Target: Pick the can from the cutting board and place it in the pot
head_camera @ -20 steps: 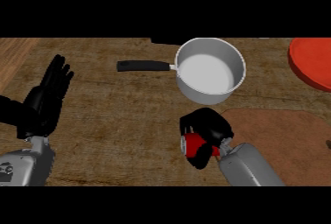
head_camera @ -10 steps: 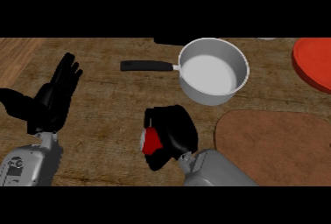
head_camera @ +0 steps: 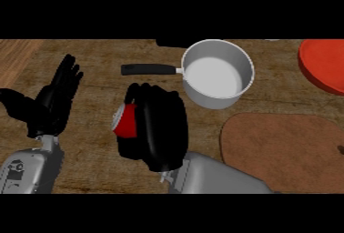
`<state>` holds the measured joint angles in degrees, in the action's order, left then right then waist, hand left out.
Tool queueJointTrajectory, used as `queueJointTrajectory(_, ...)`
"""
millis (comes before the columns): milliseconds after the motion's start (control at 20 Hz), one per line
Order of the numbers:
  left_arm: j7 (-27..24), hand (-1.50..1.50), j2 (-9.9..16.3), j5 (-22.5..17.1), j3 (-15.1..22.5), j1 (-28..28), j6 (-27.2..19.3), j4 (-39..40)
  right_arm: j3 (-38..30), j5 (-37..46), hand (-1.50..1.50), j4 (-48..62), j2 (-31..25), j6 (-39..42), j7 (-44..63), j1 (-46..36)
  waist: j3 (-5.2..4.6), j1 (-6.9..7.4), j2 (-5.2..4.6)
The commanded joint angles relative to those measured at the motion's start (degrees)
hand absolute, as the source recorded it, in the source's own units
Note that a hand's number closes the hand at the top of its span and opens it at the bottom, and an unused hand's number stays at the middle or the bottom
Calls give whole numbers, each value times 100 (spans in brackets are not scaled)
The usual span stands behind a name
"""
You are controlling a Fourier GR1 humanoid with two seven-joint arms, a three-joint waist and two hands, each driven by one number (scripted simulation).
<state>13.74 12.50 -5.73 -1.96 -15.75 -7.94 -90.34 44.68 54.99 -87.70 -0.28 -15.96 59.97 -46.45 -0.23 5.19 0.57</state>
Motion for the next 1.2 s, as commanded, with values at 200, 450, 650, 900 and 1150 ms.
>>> queueJointTrajectory(200, 6, 0, 48, 32, -124, -86, -80, 30, -172, 225, 150, 527, 25, -496, 1809, -1345, 9, -179, -40)
queueJointTrajectory(450, -90, 0, 160, -37, -249, 24, 24, -60, -300, 70, 150, 1075, 25, -1085, 1632, -1515, 14, -193, -71)
queueJointTrajectory(650, -264, 0, 22, -28, -107, 304, 100, -98, -472, -166, 150, 1492, 25, -1621, 1399, -1356, 14, -172, -92)
queueJointTrajectory(900, -243, 0, 30, -72, -193, 239, 92, -79, -933, -348, 150, 2197, 25, -2406, 599, -1426, 17, -226, -111)
queueJointTrajectory(1150, -110, 0, 80, -76, -278, 351, 35, -272, -873, 861, 150, 3730, -22, -1321, 595, -1570, 14, -359, -78)
